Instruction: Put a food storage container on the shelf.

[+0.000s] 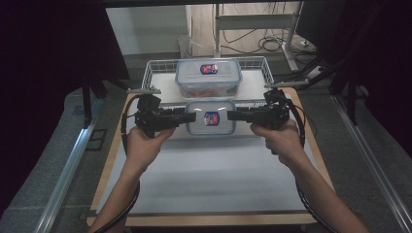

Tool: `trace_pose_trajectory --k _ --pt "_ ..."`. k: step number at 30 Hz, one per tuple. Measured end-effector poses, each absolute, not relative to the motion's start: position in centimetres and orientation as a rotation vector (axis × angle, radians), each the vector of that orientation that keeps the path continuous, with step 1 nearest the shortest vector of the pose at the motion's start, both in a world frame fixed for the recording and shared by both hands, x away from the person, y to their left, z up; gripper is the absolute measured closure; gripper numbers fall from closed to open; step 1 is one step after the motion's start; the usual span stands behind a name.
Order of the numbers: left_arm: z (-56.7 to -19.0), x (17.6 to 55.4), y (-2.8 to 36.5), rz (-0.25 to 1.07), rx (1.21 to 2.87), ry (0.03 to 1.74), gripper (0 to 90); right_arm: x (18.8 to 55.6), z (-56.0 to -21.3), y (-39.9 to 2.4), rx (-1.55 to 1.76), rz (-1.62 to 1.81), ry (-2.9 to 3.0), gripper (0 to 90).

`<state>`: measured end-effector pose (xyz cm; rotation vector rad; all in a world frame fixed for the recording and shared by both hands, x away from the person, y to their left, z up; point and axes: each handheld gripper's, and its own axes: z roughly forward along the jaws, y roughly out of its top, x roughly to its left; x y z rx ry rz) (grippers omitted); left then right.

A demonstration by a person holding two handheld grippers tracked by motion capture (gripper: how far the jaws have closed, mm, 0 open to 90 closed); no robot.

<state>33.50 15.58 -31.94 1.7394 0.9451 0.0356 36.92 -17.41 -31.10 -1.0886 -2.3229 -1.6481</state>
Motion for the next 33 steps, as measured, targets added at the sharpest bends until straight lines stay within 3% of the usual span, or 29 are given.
trace_pose_trajectory --k 15,33 --pt "-27.0 37.3 16.4 0.057 1.715 0.978 52.3 40.9 -26.5 -16.3 -1.109 -1.675 -2.297 54.7" --pt "-25.4 42.0 16.8 0.04 1.676 1.04 52.3 45.6 -25.0 -15.6 -1.2 -1.677 -2.233 53.6"
